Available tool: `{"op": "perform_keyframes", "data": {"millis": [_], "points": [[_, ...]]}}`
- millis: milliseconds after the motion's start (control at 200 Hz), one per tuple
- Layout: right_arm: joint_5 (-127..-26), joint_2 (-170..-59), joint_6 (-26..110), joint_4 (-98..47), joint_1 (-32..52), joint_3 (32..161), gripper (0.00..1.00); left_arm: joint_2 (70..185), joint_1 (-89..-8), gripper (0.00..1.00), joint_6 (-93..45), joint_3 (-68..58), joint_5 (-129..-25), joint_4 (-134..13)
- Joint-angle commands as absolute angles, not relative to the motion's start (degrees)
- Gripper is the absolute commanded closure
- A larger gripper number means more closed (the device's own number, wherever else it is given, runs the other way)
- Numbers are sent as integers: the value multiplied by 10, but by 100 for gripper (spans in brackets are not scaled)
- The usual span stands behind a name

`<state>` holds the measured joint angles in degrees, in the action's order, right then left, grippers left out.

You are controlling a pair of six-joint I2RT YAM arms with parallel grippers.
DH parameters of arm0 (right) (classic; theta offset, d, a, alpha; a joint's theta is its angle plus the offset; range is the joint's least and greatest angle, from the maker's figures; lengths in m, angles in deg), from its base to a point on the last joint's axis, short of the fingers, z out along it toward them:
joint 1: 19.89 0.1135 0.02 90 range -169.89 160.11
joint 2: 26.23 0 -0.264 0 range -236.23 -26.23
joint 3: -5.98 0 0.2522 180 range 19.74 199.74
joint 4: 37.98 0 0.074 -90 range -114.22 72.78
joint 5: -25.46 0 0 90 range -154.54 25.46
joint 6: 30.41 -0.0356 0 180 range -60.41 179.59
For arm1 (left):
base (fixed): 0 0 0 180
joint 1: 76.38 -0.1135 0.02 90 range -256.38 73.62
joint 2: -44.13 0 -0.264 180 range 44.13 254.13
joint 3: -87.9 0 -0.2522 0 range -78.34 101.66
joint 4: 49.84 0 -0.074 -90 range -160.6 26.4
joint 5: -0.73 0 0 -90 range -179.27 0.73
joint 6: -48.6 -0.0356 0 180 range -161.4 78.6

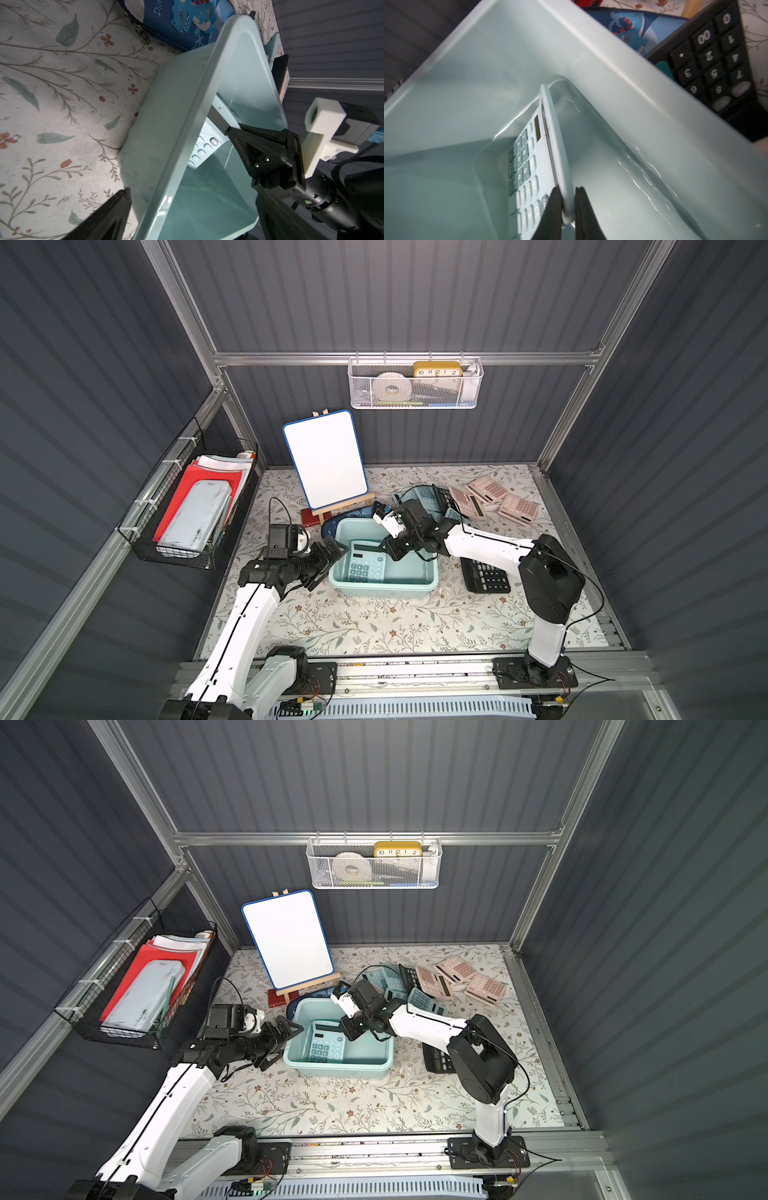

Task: Put the calculator in the storage box
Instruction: Place the calculator in the storage box.

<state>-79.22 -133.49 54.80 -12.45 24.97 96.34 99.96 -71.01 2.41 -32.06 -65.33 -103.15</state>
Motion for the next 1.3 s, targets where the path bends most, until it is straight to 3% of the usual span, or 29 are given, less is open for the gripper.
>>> {"op": "perform_keyframes", "data": {"millis": [0,360,625,986,1201,1296], "points": [[-744,-1343,509,-129,251,954,95,1000,-709,1,10,-332,-638,-1022],[-757,-1357,489,-138,261,945,89,1001,-709,1,17,-342,-620,-1006],[-746,-1355,497,-106,261,961,70,1000,-709,1,19,-341,-617,-1004],[-735,-1326,499,-51,261,998,56,993,-709,1,19,-334,-618,-1014],[-736,-1287,496,-11,260,1022,41,984,-709,1,10,-315,-644,-1037],[-724,-1259,489,0,260,1019,26,978,-709,1,6,-305,-676,-1054]]}}
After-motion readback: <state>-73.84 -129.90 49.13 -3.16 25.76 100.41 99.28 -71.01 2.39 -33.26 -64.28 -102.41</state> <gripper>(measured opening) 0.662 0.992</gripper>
